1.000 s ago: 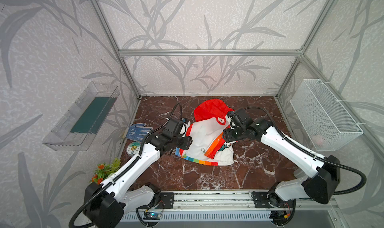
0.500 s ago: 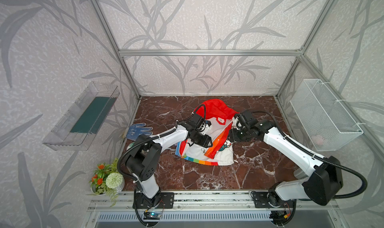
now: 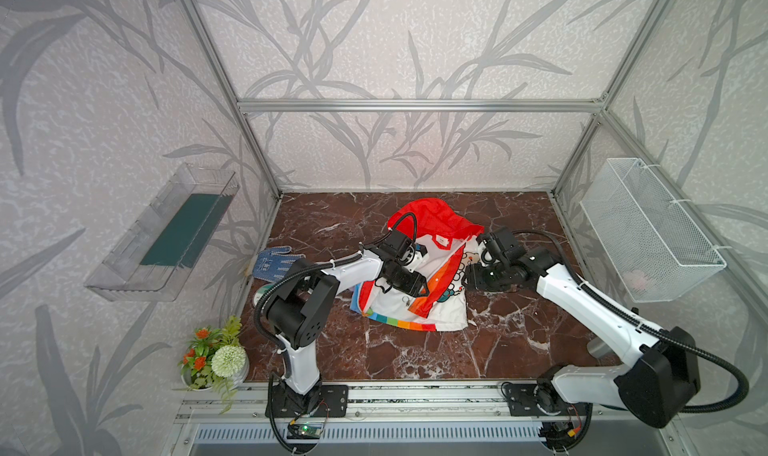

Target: Zip up the jacket

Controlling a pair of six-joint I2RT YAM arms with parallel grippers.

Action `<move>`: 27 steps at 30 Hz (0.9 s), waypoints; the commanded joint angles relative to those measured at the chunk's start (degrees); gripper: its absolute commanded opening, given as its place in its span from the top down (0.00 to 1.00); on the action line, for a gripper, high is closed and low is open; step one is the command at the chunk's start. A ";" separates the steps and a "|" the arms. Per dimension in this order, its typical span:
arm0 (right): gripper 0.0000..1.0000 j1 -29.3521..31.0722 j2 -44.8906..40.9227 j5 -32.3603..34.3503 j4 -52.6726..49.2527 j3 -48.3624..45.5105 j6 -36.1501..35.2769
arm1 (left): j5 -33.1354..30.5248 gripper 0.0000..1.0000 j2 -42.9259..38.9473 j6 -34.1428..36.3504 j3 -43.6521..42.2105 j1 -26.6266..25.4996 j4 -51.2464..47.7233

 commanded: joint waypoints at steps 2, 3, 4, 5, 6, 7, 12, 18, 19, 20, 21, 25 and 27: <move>0.37 -0.54 -1.64 -0.43 -0.13 -0.46 0.27 | -0.33 0.42 1.50 1.07 -0.22 -0.07 2.80; 0.37 -0.64 -1.55 -0.51 -0.08 -0.39 0.23 | -0.06 0.41 2.09 0.80 0.02 -0.09 2.88; 0.37 -0.72 -1.38 -0.75 -0.19 -0.29 0.10 | 0.05 0.42 2.60 0.54 0.12 -0.17 2.82; 0.37 -0.76 -1.24 -0.86 -0.25 -0.07 0.01 | 0.19 0.42 2.85 0.55 0.16 -0.28 2.76; 0.37 -0.79 -1.12 -1.02 -0.41 0.12 -0.07 | 0.30 0.43 2.88 0.43 0.07 -0.24 2.81; 0.37 -0.84 -1.12 -1.13 -0.53 0.31 -0.08 | 0.58 0.45 2.83 0.35 -0.14 -0.28 2.78; 0.37 -0.80 -0.93 -1.31 -0.20 0.10 -0.09 | 2.48 0.52 2.07 -0.36 -1.44 -0.42 2.89; 0.37 -0.80 -0.73 -1.75 -0.13 0.08 -0.27 | 3.69 0.59 1.67 -1.48 -2.90 -0.71 3.39; 0.37 -0.81 -0.84 -1.75 -0.16 0.12 -0.27 | 3.41 0.59 1.47 -1.63 -3.19 -0.80 3.53; 0.37 -0.80 -0.81 -1.70 -0.13 0.12 -0.33 | 3.31 0.62 1.25 -1.80 -3.58 -0.79 3.93; 0.37 -0.80 -0.93 -1.66 -0.15 0.12 -0.35 | 3.37 0.66 0.92 -2.06 -3.95 -0.74 4.47; 0.37 -0.82 -1.04 -1.55 -0.27 0.11 -0.48 | 5.21 0.69 0.36 -3.82 -4.93 -0.81 6.93; 0.37 -0.91 -1.06 -1.40 -0.24 -0.01 -0.53 | 6.64 0.69 0.90 -4.93 -4.99 -0.84 7.99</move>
